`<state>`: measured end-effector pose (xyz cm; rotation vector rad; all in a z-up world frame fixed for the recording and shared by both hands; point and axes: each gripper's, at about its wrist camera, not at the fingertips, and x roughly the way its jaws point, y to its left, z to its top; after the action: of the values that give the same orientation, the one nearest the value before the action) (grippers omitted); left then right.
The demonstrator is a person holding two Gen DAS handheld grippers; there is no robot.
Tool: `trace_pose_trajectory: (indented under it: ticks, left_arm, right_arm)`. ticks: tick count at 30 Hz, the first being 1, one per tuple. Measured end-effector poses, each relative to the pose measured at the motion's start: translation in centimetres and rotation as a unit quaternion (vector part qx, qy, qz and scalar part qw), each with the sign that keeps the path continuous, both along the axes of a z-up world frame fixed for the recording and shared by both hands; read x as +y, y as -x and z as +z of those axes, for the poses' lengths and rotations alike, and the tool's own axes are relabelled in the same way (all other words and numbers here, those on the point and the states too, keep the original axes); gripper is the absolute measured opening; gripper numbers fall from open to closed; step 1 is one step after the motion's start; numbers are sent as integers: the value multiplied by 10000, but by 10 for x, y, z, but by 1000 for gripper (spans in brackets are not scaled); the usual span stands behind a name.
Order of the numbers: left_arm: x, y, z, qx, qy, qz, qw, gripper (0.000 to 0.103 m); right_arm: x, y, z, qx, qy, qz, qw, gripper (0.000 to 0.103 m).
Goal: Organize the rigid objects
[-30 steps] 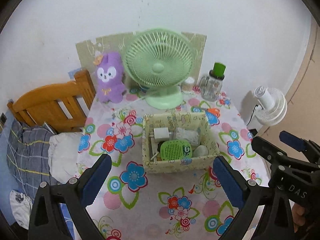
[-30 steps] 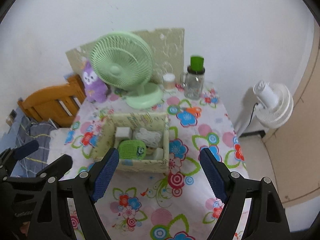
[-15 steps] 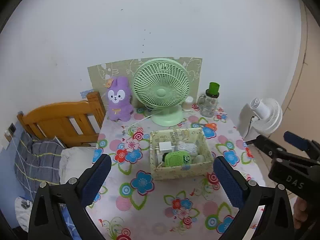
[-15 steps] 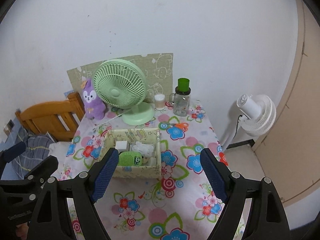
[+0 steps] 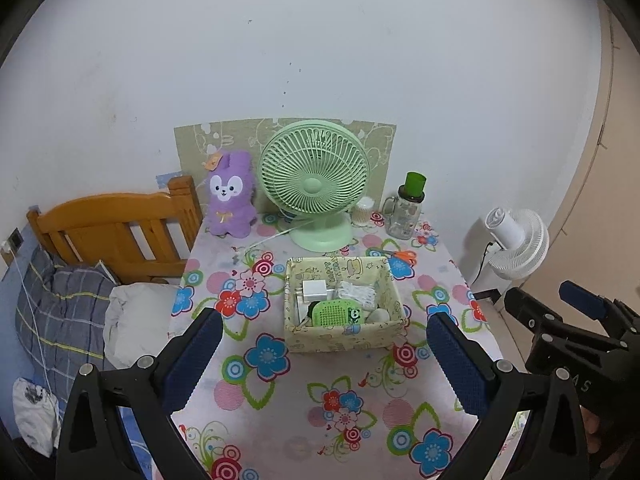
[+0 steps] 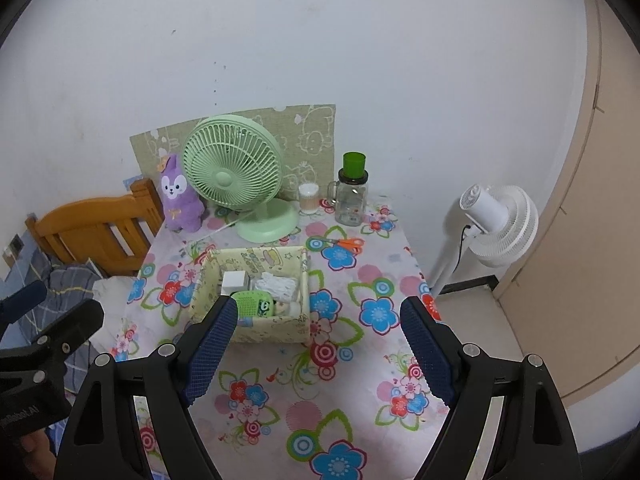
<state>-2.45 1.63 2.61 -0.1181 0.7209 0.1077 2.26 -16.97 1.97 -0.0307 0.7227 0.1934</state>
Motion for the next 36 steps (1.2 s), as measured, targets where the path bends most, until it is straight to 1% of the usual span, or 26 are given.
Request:
trace_pose_trajectory:
  ticks: [8,19,24,36]
  left_arm:
    - [1,1,2,-47,34,21,10000,103]
    - [0,0,-1,19,-23,45,10000,103]
    - [2,-2,-3,61,28,114,9999,103]
    - [1,-1,-1,29,35,102,9999,103]
  right_arm:
    - [0,5,5,-134,42,17,9999,86]
    - [-1,4,4,-116,-9,6,9999,86]
    - [-1,5,3,-118,-35,13,9999,86]
    - [3,6,2,-144,-29,61,9999,86]
